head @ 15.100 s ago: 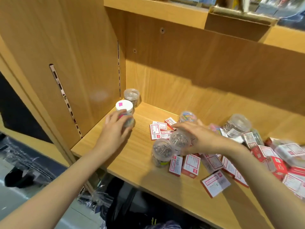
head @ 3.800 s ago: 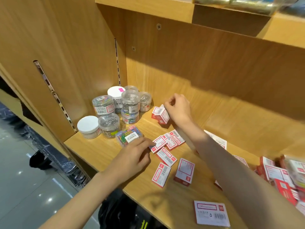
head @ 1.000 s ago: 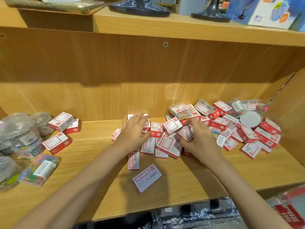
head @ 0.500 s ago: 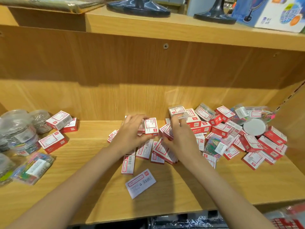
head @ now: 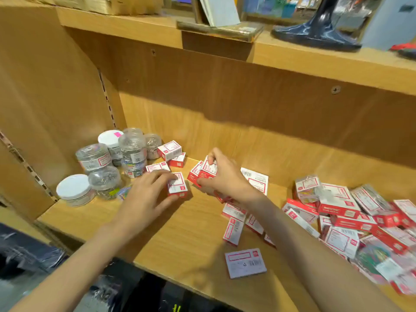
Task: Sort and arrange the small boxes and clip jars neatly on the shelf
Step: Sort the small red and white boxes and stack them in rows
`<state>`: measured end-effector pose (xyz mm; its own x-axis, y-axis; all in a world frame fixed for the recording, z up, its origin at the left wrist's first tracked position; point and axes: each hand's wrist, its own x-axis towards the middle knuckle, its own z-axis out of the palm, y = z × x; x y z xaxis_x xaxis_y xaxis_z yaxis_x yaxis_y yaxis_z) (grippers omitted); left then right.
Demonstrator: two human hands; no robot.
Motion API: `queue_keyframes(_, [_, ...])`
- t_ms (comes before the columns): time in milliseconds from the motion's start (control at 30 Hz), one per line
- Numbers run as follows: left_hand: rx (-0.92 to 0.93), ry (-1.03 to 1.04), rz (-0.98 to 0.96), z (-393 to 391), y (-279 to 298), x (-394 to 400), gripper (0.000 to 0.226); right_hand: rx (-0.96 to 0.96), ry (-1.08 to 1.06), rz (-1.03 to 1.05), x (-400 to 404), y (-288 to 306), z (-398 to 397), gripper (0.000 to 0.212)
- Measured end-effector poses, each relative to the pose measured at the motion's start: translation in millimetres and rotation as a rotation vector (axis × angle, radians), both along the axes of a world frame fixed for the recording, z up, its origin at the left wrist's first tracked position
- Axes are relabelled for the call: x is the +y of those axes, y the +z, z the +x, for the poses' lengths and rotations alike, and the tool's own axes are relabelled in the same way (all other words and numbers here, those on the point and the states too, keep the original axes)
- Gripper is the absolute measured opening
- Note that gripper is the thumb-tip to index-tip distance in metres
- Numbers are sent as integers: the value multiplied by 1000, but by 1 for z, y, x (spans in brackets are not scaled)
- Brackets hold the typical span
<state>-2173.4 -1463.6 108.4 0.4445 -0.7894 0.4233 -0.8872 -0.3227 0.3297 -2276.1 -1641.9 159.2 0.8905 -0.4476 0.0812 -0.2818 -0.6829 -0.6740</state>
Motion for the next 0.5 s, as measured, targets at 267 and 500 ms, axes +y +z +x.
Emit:
queue_keyframes(267, [-181,233,150,14,-23,18,41,-136,-129,146,2,-22,48,40])
queue_keyframes(500, [-76,201,153,15,-24,18,48,-126,-157,27,17,-33,61,38])
